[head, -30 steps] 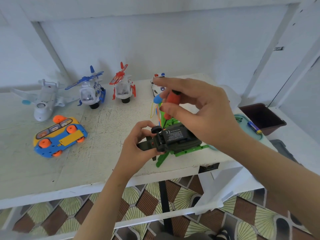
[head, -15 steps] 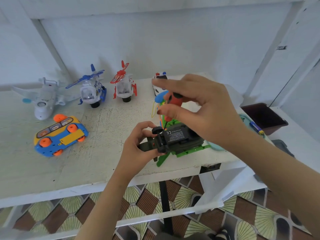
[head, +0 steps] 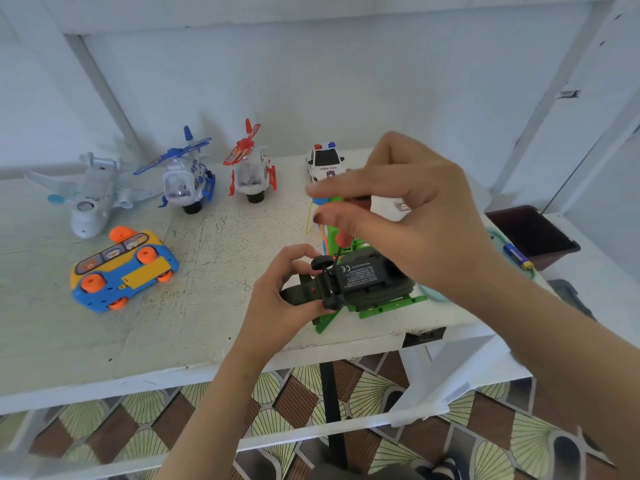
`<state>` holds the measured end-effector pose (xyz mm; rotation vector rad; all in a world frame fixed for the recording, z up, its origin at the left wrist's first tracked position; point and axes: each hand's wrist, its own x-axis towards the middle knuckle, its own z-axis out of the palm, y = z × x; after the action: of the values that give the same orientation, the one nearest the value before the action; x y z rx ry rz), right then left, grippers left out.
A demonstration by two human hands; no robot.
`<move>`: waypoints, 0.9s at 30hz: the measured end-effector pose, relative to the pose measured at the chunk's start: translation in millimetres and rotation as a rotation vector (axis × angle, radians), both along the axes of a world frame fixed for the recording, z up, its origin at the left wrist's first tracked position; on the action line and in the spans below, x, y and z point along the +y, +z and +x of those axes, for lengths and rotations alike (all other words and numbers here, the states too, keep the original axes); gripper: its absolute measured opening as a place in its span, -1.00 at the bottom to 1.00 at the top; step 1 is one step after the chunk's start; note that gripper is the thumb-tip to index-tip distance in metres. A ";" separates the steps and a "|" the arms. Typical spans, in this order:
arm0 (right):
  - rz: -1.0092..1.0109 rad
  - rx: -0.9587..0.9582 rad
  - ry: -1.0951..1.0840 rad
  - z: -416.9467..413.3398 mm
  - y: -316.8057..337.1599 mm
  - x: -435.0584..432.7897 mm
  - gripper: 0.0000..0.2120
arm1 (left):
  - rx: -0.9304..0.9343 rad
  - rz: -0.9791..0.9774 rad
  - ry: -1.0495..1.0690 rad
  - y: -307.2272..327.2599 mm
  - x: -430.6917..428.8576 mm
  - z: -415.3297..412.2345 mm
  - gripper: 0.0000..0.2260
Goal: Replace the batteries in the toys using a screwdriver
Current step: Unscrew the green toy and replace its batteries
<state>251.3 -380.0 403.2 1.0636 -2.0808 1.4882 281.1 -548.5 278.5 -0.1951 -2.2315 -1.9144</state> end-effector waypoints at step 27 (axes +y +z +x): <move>0.010 0.108 -0.028 -3.7 -7.8 -0.5 -0.64 | 0.032 -0.065 0.005 1.9 1.3 -0.8 -0.53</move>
<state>247.5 -380.5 395.4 1.0894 -2.0221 1.3776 280.3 -547.1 280.4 -0.2274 -2.2727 -1.8248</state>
